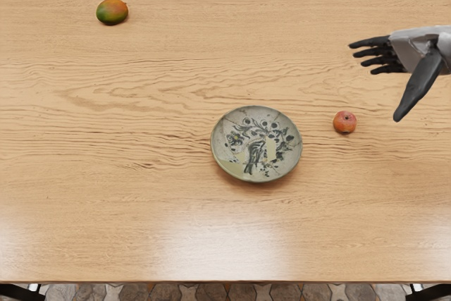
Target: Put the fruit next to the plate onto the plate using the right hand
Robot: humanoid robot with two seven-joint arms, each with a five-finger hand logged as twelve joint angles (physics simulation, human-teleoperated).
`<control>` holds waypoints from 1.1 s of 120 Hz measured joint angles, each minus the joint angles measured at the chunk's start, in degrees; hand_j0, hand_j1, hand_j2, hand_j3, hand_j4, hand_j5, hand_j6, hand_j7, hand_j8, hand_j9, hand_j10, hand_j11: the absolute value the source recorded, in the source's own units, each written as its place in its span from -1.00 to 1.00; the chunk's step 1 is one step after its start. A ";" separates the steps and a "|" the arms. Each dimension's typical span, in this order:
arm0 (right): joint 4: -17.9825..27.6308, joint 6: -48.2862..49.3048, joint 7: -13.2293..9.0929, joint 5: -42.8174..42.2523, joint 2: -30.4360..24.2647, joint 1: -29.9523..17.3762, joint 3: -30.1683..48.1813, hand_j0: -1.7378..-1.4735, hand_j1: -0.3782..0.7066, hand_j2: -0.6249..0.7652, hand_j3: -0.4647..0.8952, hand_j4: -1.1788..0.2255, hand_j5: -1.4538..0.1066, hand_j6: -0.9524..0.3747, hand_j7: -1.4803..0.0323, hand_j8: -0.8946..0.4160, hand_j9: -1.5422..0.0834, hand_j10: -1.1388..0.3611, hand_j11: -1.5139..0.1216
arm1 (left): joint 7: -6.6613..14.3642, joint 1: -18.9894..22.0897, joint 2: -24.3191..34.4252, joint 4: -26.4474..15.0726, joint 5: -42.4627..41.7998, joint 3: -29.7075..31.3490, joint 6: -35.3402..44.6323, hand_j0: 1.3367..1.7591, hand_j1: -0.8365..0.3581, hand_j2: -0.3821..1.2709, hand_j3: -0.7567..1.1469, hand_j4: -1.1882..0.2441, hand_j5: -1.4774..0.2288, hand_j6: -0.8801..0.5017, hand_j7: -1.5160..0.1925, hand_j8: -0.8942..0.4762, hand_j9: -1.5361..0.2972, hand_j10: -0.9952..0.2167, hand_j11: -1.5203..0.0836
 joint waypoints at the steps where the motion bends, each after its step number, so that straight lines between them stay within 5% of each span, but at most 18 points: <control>1: -0.04 0.06 0.00 0.19 -0.10 -0.03 0.01 -0.40 -0.95 -0.10 -0.32 0.67 0.86 0.43 0.96 0.36 0.90 0.52 0.85 | 0.00 0.00 0.00 0.00 0.00 0.00 0.00 0.52 0.98 -0.54 -0.21 0.66 0.73 0.28 0.77 0.31 0.68 0.64 0.90; 35: -1.83 -0.13 0.00 -1.54 4.14 0.87 -2.15 -0.40 -0.95 -0.10 -0.32 0.68 0.86 0.43 0.96 0.36 0.90 0.52 0.85 | 0.00 0.00 0.00 0.00 0.00 0.00 0.00 0.52 0.98 -0.54 -0.21 0.66 0.73 0.28 0.77 0.31 0.68 0.64 0.90; 48: -0.53 -14.85 0.00 -15.45 13.69 3.08 -5.67 -0.40 -0.95 -0.10 -0.32 0.67 0.86 0.43 0.96 0.36 0.90 0.52 0.85 | 0.00 0.00 0.00 0.00 0.00 0.00 0.00 0.52 0.98 -0.54 -0.21 0.66 0.73 0.28 0.77 0.31 0.68 0.64 0.90; 61: 3.21 -34.16 0.00 -22.09 17.62 3.33 -11.84 -0.40 -0.95 -0.10 -0.32 0.67 0.86 0.43 0.96 0.36 0.90 0.52 0.85 | 0.00 0.00 0.00 0.00 0.00 0.01 0.00 0.52 0.98 -0.54 -0.21 0.66 0.73 0.28 0.77 0.31 0.68 0.64 0.90; 88: 7.69 -53.71 0.00 -30.30 15.17 4.12 -32.55 -0.40 -0.95 -0.10 -0.32 0.67 0.86 0.43 0.96 0.36 0.90 0.52 0.85 | 0.00 0.00 0.00 0.00 0.00 0.00 0.00 0.52 0.98 -0.54 -0.21 0.66 0.73 0.28 0.77 0.31 0.68 0.65 0.90; 132: 10.62 -59.99 0.00 -31.00 14.45 3.49 -37.04 -0.40 -0.78 -0.12 -0.32 0.56 0.73 0.31 0.82 0.24 0.77 0.41 0.73 | 0.00 0.00 0.00 0.00 0.00 0.00 0.00 0.52 0.98 -0.54 -0.21 0.66 0.73 0.28 0.77 0.31 0.68 0.65 0.90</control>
